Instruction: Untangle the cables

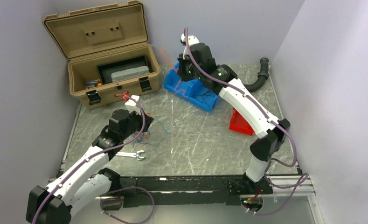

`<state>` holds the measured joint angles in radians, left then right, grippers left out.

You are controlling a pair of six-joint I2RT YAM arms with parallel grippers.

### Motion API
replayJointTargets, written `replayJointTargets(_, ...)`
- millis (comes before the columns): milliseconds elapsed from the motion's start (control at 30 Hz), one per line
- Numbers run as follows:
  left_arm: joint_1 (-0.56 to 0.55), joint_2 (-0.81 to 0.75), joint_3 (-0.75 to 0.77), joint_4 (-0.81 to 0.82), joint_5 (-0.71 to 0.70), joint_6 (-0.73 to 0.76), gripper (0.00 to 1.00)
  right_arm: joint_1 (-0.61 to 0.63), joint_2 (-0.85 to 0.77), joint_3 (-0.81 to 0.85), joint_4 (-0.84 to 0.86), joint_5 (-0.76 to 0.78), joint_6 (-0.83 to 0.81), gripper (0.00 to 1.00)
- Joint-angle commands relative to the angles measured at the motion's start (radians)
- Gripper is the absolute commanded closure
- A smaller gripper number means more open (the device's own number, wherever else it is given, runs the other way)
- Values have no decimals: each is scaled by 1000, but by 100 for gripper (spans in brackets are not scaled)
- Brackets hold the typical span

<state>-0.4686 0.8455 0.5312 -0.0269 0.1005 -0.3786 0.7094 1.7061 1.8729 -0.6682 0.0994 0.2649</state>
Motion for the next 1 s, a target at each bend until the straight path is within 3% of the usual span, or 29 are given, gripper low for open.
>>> replayJointTargets(0, -7, -16, 11, 28, -3, 7, 100, -61, 148, 200, -36, -63, -27, 100)
replayJointTargets(167, -6, -26, 15, -15, -12, 9, 100, -158, 289, 332, -6, -170, 61, 100)
replayJointTargets(433, -7, -31, 15, -23, -24, 17, 100, -273, 436, 181, 261, -163, 182, 100)
replayJointTargets(633, -8, -16, 16, -17, -24, 17, 100, -302, 743, 455, 151, -140, 194, 100)
replayJointTargets(833, -9, -12, 13, -14, -23, 14, 100, -302, 744, 338, 179, -4, 252, 100)
replayJointTargets(967, -9, -8, 17, -16, -21, 16, 100, -301, 730, 321, 71, 108, 216, 100)
